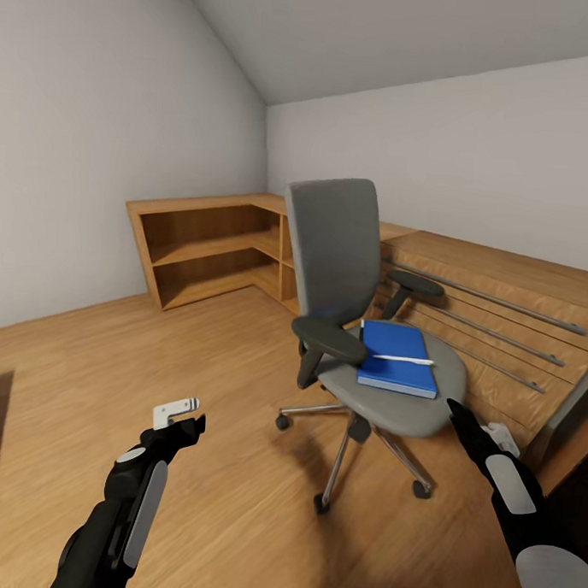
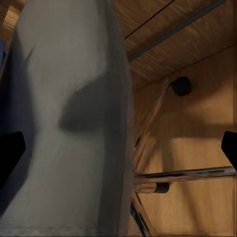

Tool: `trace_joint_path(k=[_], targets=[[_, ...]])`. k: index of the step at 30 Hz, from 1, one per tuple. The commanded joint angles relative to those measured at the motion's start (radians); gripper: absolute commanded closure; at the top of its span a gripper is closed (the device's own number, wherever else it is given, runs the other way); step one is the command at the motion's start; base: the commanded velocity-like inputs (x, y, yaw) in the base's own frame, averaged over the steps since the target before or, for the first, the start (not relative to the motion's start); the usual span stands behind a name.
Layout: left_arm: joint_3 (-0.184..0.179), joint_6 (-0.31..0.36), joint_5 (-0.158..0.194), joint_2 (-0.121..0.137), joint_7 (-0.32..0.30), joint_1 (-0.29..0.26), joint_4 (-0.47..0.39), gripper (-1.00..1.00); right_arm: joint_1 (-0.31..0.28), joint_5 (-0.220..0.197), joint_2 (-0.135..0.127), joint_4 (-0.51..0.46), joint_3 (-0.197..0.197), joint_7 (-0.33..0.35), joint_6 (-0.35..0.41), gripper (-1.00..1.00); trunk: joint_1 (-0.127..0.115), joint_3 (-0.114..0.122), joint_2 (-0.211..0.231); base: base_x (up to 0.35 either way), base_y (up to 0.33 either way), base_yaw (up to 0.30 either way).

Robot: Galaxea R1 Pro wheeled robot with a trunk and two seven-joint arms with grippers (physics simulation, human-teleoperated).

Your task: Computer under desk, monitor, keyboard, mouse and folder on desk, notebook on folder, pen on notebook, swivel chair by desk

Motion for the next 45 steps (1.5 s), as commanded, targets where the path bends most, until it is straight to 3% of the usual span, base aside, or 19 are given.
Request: trace_joint_path(k=[1,15,22,25,31,45], targets=[[0.000,0.004,0.011,-0.001,0.007,-0.001,-0.001,-1.00,0.000,-0.008,0.000,-0.002,-0.001,-0.004,0.006,-1.00,-0.001,-0.001,0.000,-0.222,0.000,0.000],[0.000,0.004,0.011,-0.001,0.007,-0.001,-0.001,-1.00,0.000,-0.011,0.011,0.001,0.003,0.007,0.008,-1.00,-0.001,-0.001,0.000,-0.131,0.000,0.000],[0.000,0.004,0.011,-0.001,0.007,-0.001,-0.001,-1.00,0.011,-0.011,0.031,0.001,0.007,0.024,0.014,-1.00,-0.001,-0.001,0.000,-0.007,0.000,0.000],[0.000,0.004,0.011,-0.001,0.007,-0.001,-0.001,-1.00,0.014,-0.011,0.042,0.000,0.016,0.026,0.036,-1.00,-0.001,-0.001,0.000,-0.002,0.000,0.000],[0.000,0.004,0.011,-0.001,0.007,-0.001,-0.001,-1.00,0.016,-0.013,0.089,-0.004,0.037,0.030,0.189,-1.00,-0.001,-0.001,0.000,0.000,0.000,0.000],[0.000,0.004,0.011,-0.001,0.007,-0.001,-0.001,-1.00,0.017,-0.016,0.095,0.000,0.038,0.078,0.225,-1.00,-0.001,-0.001,0.000,0.000,0.000,0.000]])
